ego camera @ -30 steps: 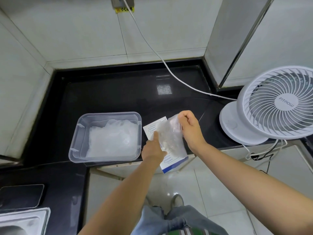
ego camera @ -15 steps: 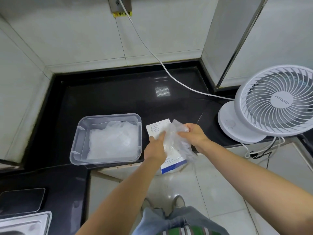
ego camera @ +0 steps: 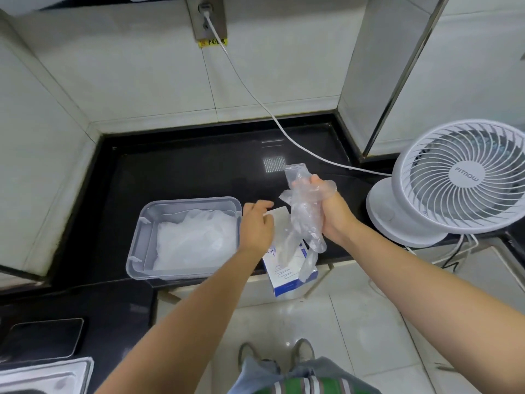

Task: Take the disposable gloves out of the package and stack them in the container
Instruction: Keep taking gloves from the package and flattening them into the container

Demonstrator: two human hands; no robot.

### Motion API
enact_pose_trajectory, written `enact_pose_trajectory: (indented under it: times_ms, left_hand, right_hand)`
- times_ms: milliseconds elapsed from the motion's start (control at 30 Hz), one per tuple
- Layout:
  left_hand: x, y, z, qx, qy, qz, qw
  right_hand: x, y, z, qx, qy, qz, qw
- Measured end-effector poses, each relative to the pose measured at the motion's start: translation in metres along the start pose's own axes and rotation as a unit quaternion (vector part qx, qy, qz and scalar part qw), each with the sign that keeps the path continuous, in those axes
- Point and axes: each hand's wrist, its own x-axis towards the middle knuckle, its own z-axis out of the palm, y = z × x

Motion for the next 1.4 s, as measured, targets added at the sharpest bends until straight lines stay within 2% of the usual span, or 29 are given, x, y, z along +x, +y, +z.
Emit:
enact_pose_trajectory:
  times_ms: [33, 100, 167, 300, 367, 400, 433, 567, 667, 733, 800, 900, 1000, 1067, 1200, 1267, 1333, 1400]
  left_hand:
    - [0.004, 0.006, -0.01, -0.085, 0.015, -0.012, 0.996]
    - [0.009, 0.019, -0.033, -0.276, -0.011, -0.082, 0.958]
    - [0.012, 0.025, -0.056, -0.345, -0.062, -0.126, 0.928]
    - [0.007, 0.009, -0.077, -0.257, -0.122, -0.132, 0.95]
    - [0.007, -0.001, -0.081, -0.218, -0.083, -0.147, 0.961]
    - [0.007, -0.005, -0.084, -0.21, -0.052, -0.153, 0.964]
    - [0.007, -0.008, -0.088, -0.21, -0.019, -0.148, 0.966]
    - [0.007, -0.028, -0.109, -0.19, 0.095, -0.077, 0.974]
    - [0.008, -0.042, -0.125, -0.107, 0.15, -0.062, 0.981]
    - [0.01, -0.05, -0.133, -0.061, 0.153, -0.052, 0.985]
    - [0.011, -0.06, -0.139, -0.034, 0.144, -0.037, 0.988]
    - [0.014, -0.073, -0.143, -0.014, 0.121, -0.042, 0.992]
    - [0.015, -0.087, -0.151, -0.054, 0.093, -0.045, 0.993]
    - [0.016, -0.094, -0.158, -0.094, 0.07, -0.066, 0.991]
    - [0.018, -0.114, -0.178, -0.125, 0.038, -0.122, 0.984]
    - [0.019, -0.128, -0.185, -0.095, 0.031, -0.112, 0.989]
    - [0.021, -0.137, -0.187, -0.038, 0.034, -0.095, 0.994]
    - [0.024, -0.141, -0.184, 0.028, 0.057, -0.083, 0.994]
  right_hand:
    - [0.0, 0.002, 0.004, 0.005, -0.023, 0.006, 1.0]
    - [-0.003, 0.004, 0.014, 0.021, -0.072, 0.033, 0.997]
    - [-0.005, 0.007, 0.024, -0.002, -0.1, 0.045, 0.994]
    - [-0.006, 0.02, 0.054, -0.081, -0.139, 0.085, 0.983]
    - [-0.011, 0.02, 0.071, -0.166, -0.148, 0.123, 0.967]
    - [-0.012, 0.02, 0.076, -0.248, -0.137, 0.114, 0.952]
    - [-0.011, 0.023, 0.08, -0.257, -0.126, 0.116, 0.951]
    - [-0.005, 0.03, 0.097, -0.108, -0.153, 0.12, 0.975]
    - [0.0, 0.029, 0.112, -0.081, -0.083, 0.072, 0.991]
    - [0.004, 0.026, 0.122, -0.073, -0.071, 0.027, 0.994]
    - [0.0, 0.021, 0.133, -0.097, -0.103, 0.007, 0.99]
    - [-0.002, 0.025, 0.145, -0.17, -0.138, 0.042, 0.975]
    - [0.003, 0.036, 0.158, -0.289, -0.146, 0.06, 0.944]
    - [0.009, 0.043, 0.163, -0.287, -0.119, 0.068, 0.948]
    - [0.02, 0.044, 0.162, -0.199, -0.033, 0.048, 0.978]
    - [0.028, 0.042, 0.16, -0.194, -0.005, 0.052, 0.98]
    - [0.038, 0.043, 0.163, -0.238, 0.023, 0.039, 0.97]
    - [0.042, 0.044, 0.171, -0.281, 0.084, -0.057, 0.954]
